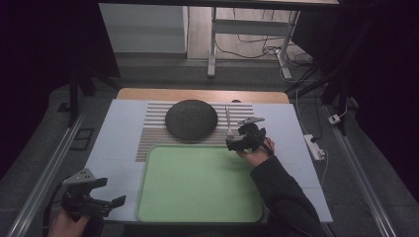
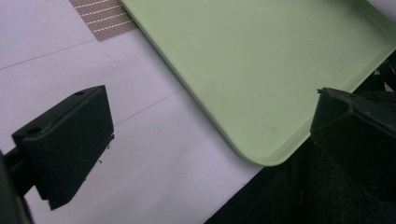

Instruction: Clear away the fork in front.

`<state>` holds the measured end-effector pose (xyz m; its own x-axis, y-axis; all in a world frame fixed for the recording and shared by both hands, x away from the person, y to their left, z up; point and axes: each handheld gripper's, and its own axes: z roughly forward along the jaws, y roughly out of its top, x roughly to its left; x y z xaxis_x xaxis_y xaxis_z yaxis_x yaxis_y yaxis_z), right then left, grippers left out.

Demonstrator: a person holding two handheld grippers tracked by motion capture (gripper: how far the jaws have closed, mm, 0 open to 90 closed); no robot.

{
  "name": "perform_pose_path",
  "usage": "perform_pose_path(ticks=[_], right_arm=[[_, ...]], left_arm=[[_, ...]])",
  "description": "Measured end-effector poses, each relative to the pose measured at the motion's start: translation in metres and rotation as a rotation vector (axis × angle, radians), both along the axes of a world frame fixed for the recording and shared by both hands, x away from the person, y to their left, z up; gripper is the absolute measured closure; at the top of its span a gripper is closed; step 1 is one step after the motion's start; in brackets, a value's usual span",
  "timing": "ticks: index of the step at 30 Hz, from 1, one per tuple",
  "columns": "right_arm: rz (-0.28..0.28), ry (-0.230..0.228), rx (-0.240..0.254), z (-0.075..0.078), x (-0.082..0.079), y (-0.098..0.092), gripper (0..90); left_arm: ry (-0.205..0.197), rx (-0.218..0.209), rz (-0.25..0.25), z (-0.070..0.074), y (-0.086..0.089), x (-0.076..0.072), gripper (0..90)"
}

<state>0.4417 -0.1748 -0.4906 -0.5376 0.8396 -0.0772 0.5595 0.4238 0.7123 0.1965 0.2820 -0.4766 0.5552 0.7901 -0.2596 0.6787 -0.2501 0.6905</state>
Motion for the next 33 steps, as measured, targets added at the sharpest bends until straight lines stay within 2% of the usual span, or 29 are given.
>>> perform_pose_path(ticks=[6,14,15,17,21,22,25,27,28,33], right_arm=[[0.013,0.001,-0.032,-0.007,0.010,0.006,2.5],[0.033,-0.003,-0.091,-0.019,0.023,0.016,13.4],[0.046,-0.010,-0.116,-0.022,0.024,0.018,19.4],[0.061,-0.018,-0.144,-0.024,0.024,0.021,25.0],[0.092,-0.012,-0.178,-0.026,0.024,0.026,39.7],[0.092,-0.012,-0.178,-0.026,0.024,0.026,39.7],[0.101,0.004,-0.176,-0.026,0.025,0.027,50.9],[0.100,0.012,-0.174,-0.026,0.025,0.026,53.6],[0.101,0.019,-0.162,-0.026,0.026,0.025,59.6],[0.095,0.021,-0.168,-0.025,0.026,0.024,65.3]], left_arm=[[0.000,0.004,-0.001,0.000,0.000,0.000,0.0],[0.002,0.006,-0.003,0.000,-0.001,0.000,0.0],[0.001,0.007,-0.003,0.000,-0.001,0.000,0.0],[0.000,0.007,-0.003,0.000,-0.001,0.000,0.0],[0.001,0.007,-0.003,0.000,-0.001,0.000,0.0],[-0.001,0.008,-0.003,0.000,-0.001,0.000,0.0],[0.000,0.007,-0.003,0.000,-0.001,0.000,0.0],[0.000,0.007,-0.003,0.000,-0.001,0.000,0.0],[0.000,0.007,-0.003,0.000,-0.001,0.000,0.0],[0.000,0.008,-0.004,0.000,-0.001,0.000,0.0]])
